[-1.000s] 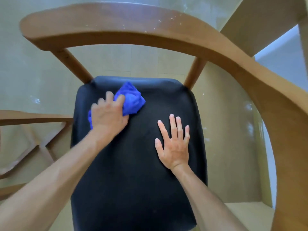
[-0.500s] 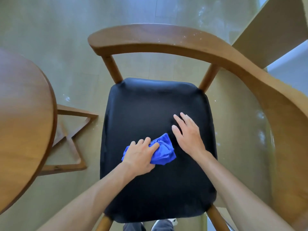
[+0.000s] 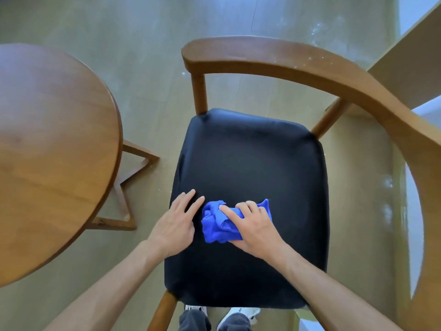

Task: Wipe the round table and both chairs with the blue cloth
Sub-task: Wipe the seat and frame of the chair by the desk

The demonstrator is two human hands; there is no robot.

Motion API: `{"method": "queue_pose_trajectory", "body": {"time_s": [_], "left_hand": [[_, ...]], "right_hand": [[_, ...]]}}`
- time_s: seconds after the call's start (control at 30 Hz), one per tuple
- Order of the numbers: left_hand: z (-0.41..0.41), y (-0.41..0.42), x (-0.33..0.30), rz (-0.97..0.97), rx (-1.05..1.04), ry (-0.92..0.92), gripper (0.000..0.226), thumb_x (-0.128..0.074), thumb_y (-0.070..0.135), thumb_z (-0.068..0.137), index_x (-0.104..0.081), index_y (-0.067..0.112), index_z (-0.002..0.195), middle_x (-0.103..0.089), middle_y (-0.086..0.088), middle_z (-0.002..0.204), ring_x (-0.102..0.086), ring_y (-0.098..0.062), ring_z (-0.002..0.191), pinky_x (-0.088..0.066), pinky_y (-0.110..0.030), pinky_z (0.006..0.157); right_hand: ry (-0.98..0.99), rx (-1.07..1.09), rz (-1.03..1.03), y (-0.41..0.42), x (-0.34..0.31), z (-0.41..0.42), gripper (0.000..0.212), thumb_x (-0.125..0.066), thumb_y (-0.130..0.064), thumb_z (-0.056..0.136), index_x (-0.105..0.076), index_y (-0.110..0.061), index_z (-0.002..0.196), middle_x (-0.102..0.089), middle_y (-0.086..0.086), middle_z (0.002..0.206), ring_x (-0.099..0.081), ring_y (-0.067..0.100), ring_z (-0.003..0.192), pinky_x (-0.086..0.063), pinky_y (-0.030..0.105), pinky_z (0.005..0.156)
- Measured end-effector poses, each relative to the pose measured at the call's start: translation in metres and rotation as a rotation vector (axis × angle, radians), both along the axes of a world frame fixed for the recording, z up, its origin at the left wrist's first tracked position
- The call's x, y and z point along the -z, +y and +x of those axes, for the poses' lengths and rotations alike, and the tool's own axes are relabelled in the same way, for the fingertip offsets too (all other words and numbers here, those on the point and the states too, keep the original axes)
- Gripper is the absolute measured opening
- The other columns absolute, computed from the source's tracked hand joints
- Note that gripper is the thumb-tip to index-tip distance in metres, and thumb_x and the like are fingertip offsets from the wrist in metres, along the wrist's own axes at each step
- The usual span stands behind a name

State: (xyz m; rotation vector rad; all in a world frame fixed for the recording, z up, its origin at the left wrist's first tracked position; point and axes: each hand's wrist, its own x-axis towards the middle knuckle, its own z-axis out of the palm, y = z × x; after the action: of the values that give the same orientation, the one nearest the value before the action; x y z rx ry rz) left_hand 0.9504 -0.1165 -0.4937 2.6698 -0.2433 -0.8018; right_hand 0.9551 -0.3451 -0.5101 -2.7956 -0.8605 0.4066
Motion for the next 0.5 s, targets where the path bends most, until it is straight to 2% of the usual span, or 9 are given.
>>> {"method": "queue_pose_trajectory", "body": {"time_s": [0.1, 0.17, 0.23, 0.33, 0.37, 0.43, 0.5], "left_hand": [[-0.001, -0.009, 0.004, 0.027, 0.010, -0.058, 0.071, -0.038, 0.013, 0.095, -0.002, 0.027, 0.154, 0.010, -0.003, 0.162, 0.011, -0.022, 0.149, 0.001, -0.028, 0.119], [0.003, -0.008, 0.008, 0.033, -0.014, -0.053, 0.070, -0.041, 0.026, 0.098, 0.001, 0.029, 0.154, 0.016, -0.003, 0.161, 0.015, -0.023, 0.148, -0.002, -0.031, 0.121], [0.006, -0.005, 0.014, 0.062, -0.008, -0.010, 0.076, -0.043, 0.046, 0.096, 0.006, 0.034, 0.153, 0.023, -0.001, 0.160, 0.020, -0.023, 0.147, -0.009, -0.037, 0.122], [0.002, -0.008, 0.028, 0.153, 0.069, 0.041, 0.098, -0.048, 0.068, 0.084, 0.020, 0.038, 0.148, 0.041, -0.003, 0.151, 0.032, -0.028, 0.142, -0.008, -0.046, 0.121], [-0.001, -0.010, 0.032, 0.175, 0.078, 0.037, 0.105, -0.051, 0.070, 0.080, 0.026, 0.038, 0.144, 0.047, -0.004, 0.147, 0.036, -0.030, 0.140, -0.007, -0.049, 0.119], [-0.003, -0.013, 0.039, 0.195, 0.071, 0.017, 0.112, -0.056, 0.072, 0.076, 0.032, 0.039, 0.138, 0.052, -0.005, 0.142, 0.039, -0.033, 0.138, -0.007, -0.051, 0.118], [-0.005, -0.014, 0.041, 0.206, 0.072, 0.023, 0.115, -0.058, 0.072, 0.075, 0.033, 0.038, 0.137, 0.052, -0.005, 0.142, 0.039, -0.033, 0.138, -0.008, -0.052, 0.118]], "right_hand": [[-0.040, 0.008, 0.054, 0.000, 0.000, -0.011, 0.068, -0.082, -0.032, 0.057, -0.061, -0.021, 0.121, -0.058, 0.004, 0.084, -0.054, 0.021, 0.065, -0.047, 0.029, 0.047], [-0.076, -0.004, 0.059, -0.005, -0.002, 0.005, 0.069, -0.083, -0.028, 0.054, -0.060, -0.021, 0.119, -0.057, 0.004, 0.082, -0.052, 0.021, 0.062, -0.046, 0.029, 0.044], [-0.108, 0.094, 0.013, -0.011, -0.006, 0.046, 0.067, -0.080, -0.024, 0.060, -0.060, -0.019, 0.123, -0.057, 0.009, 0.089, -0.053, 0.027, 0.068, -0.050, 0.034, 0.049], [-0.079, 0.438, -0.086, -0.023, -0.002, 0.130, 0.069, -0.066, -0.028, 0.078, -0.038, -0.024, 0.141, -0.047, 0.012, 0.113, -0.048, 0.033, 0.096, -0.051, 0.043, 0.075], [-0.036, 0.550, -0.062, -0.024, 0.000, 0.152, 0.068, -0.064, -0.031, 0.080, -0.034, -0.024, 0.141, -0.044, 0.011, 0.116, -0.046, 0.033, 0.100, -0.050, 0.044, 0.078], [0.007, 0.686, 0.028, -0.021, 0.008, 0.170, 0.067, -0.063, -0.032, 0.080, -0.034, -0.024, 0.140, -0.045, 0.010, 0.115, -0.045, 0.033, 0.100, -0.049, 0.043, 0.077], [0.003, 0.682, 0.036, -0.011, 0.013, 0.150, 0.068, -0.065, -0.029, 0.078, -0.037, -0.019, 0.139, -0.047, 0.010, 0.111, -0.046, 0.032, 0.098, -0.046, 0.040, 0.071]]}}
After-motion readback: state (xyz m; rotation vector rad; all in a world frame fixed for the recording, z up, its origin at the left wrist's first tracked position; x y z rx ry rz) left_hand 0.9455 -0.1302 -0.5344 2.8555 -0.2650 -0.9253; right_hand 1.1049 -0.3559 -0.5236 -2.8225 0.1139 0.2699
